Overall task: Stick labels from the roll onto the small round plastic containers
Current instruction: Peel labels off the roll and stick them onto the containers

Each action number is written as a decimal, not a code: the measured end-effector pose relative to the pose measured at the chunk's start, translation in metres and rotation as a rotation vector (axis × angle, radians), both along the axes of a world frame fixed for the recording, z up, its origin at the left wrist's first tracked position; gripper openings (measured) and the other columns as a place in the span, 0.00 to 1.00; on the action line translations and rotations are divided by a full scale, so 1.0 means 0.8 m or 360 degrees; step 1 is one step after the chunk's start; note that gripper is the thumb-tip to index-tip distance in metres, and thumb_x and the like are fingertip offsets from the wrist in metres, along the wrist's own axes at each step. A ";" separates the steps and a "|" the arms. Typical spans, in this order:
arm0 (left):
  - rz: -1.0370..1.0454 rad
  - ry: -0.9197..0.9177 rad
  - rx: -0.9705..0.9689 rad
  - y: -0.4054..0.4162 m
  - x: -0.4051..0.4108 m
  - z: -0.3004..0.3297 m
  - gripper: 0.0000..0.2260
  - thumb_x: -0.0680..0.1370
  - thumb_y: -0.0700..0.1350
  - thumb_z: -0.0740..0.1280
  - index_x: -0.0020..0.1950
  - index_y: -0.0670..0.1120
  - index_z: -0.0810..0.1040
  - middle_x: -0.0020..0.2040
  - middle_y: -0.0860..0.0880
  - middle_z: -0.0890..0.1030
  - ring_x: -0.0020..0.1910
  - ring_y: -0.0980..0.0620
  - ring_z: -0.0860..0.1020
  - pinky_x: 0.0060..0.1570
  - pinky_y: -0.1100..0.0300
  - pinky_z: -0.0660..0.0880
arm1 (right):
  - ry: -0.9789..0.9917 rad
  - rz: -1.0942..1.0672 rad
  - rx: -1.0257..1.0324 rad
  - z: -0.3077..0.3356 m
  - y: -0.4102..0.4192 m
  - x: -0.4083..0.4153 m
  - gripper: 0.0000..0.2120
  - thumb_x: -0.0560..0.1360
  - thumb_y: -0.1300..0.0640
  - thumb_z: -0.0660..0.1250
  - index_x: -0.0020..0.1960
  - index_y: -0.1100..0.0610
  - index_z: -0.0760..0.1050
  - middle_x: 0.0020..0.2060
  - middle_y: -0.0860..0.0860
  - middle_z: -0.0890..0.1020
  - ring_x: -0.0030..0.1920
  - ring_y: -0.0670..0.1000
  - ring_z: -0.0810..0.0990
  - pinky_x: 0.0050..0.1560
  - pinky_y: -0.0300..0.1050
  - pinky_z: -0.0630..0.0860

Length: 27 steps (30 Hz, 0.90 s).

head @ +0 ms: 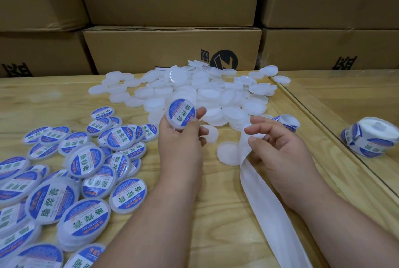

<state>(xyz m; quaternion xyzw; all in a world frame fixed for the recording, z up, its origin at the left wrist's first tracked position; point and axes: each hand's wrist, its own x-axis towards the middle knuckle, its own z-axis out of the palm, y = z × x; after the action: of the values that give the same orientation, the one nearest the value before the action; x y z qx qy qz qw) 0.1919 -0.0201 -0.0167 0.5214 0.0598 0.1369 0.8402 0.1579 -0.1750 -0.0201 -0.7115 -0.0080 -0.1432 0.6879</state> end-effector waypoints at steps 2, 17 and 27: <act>0.0020 0.0051 -0.0208 0.004 0.002 0.002 0.13 0.82 0.37 0.64 0.59 0.54 0.74 0.53 0.53 0.87 0.33 0.58 0.77 0.37 0.63 0.74 | -0.0008 0.0001 0.0017 0.000 0.000 0.000 0.16 0.77 0.65 0.68 0.44 0.43 0.84 0.61 0.38 0.80 0.40 0.42 0.78 0.46 0.38 0.76; 0.0229 0.0187 -0.0774 0.018 0.003 0.019 0.12 0.83 0.60 0.60 0.56 0.52 0.71 0.50 0.54 0.87 0.40 0.54 0.86 0.30 0.64 0.75 | -0.0018 -0.0026 -0.0032 -0.006 -0.003 0.003 0.16 0.76 0.64 0.69 0.44 0.43 0.83 0.60 0.35 0.80 0.38 0.46 0.76 0.47 0.41 0.75; 0.0286 0.0126 -0.0786 0.023 0.004 0.015 0.10 0.86 0.52 0.54 0.67 0.61 0.66 0.48 0.48 0.88 0.29 0.52 0.80 0.29 0.61 0.73 | -0.0017 -0.0022 -0.0023 -0.006 -0.003 0.003 0.17 0.76 0.66 0.68 0.43 0.44 0.84 0.59 0.34 0.80 0.43 0.45 0.78 0.47 0.42 0.76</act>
<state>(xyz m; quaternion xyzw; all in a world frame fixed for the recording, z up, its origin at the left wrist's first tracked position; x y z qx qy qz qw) 0.1950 -0.0018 -0.0048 0.2980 0.1702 0.1717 0.9234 0.1606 -0.1774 -0.0249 -0.7156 -0.0077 -0.1516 0.6818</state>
